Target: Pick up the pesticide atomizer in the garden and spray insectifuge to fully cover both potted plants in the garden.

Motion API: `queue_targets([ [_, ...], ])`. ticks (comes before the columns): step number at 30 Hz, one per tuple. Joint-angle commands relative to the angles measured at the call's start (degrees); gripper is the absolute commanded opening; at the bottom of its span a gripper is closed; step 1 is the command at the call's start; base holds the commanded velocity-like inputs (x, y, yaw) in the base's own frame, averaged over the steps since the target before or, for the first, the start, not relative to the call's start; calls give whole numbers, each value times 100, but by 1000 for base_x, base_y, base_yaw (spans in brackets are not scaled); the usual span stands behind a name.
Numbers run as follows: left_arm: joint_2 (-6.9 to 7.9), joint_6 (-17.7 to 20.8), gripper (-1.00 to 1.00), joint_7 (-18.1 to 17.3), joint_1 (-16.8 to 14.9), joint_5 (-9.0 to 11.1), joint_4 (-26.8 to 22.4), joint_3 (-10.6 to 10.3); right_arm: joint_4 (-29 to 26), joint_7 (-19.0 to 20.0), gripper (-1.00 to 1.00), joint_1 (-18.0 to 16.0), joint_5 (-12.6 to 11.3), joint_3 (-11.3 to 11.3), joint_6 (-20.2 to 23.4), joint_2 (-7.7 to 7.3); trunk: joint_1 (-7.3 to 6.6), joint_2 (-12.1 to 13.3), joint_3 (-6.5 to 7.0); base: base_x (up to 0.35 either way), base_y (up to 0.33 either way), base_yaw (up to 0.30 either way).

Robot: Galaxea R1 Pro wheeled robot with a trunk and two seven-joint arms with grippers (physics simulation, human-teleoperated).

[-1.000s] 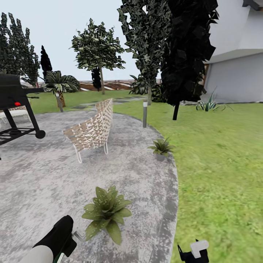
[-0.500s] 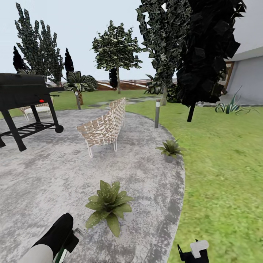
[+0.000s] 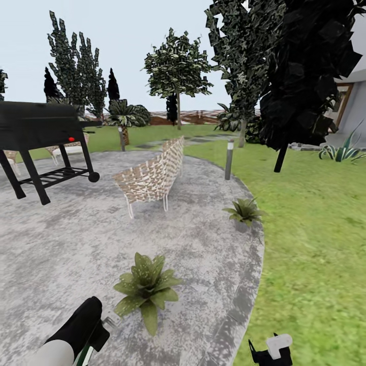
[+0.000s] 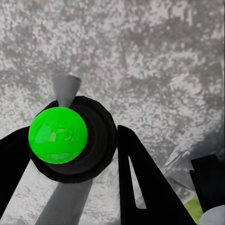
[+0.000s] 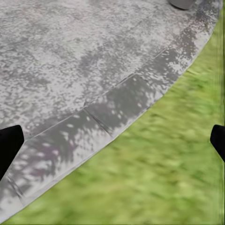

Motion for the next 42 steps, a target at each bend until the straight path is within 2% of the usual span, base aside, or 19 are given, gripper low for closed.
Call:
queue_targets([
  [1, -4, 8, -100, -57, -3, -63, -10, 16, 3, -37, 100, -3, 38, 18, -9, -2, 1, -2, -6, 179, -245, 1],
  [5, -3, 8, -100, -40, -3, -72, -10, 4, 3, -35, 100, -3, 38, 18, -9, 14, 1, -2, -6, 105, -256, 11],
  [9, -4, 8, -100, 218, -3, -59, -1, 0, 3, -34, 100, -3, 38, 23, -9, 29, 1, -2, -6, 4, -273, 211],
  [12, -4, 8, -100, 282, -3, -55, 0, -1, 3, -32, 100, -3, 38, 24, -9, 31, 1, -2, -6, 0, -274, 273],
  [24, -4, 8, -100, 286, -3, -55, -2, 14, 3, -32, 100, -3, 38, 26, -9, 31, 1, -2, -6, 12, -274, 277],
  [42, -4, 11, -100, 288, -3, -62, 7, -3, 3, -26, 100, -3, 38, 27, -9, 31, 1, -2, -6, 146, -269, 266],
])
